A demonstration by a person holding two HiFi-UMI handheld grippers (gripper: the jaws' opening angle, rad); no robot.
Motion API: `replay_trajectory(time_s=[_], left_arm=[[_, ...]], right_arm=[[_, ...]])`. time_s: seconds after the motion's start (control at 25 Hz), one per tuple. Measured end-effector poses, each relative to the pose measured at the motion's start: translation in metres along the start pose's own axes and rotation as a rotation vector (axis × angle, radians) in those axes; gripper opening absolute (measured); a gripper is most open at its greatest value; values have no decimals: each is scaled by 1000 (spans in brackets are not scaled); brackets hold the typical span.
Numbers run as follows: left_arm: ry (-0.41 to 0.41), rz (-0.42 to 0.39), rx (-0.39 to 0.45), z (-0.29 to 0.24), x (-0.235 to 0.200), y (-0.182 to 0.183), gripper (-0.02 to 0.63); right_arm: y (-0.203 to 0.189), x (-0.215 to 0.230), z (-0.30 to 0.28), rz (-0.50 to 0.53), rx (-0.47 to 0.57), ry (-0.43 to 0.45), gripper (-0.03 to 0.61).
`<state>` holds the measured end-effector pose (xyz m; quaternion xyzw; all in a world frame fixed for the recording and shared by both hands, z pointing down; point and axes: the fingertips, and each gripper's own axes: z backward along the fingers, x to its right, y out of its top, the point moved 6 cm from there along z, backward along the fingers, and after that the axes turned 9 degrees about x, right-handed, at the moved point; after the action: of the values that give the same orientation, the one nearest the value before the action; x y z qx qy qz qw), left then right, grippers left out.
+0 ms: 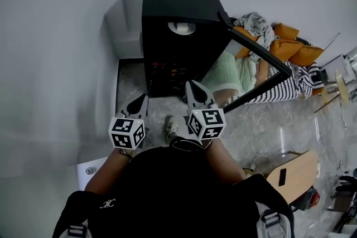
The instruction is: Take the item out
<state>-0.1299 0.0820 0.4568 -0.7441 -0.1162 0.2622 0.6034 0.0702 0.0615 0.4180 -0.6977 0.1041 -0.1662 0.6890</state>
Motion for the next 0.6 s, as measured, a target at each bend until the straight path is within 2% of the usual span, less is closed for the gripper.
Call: replay_trajectory(time_s=[0.28,0.6], left_arm=[[7,-13,-34,-64,-5,12,8],[30,-14,-67,-131,-11,26,8]], right_arm=[[-6,47,-53,-37,-46,0,8],[-13,93,-111,-169,-76,35,8]])
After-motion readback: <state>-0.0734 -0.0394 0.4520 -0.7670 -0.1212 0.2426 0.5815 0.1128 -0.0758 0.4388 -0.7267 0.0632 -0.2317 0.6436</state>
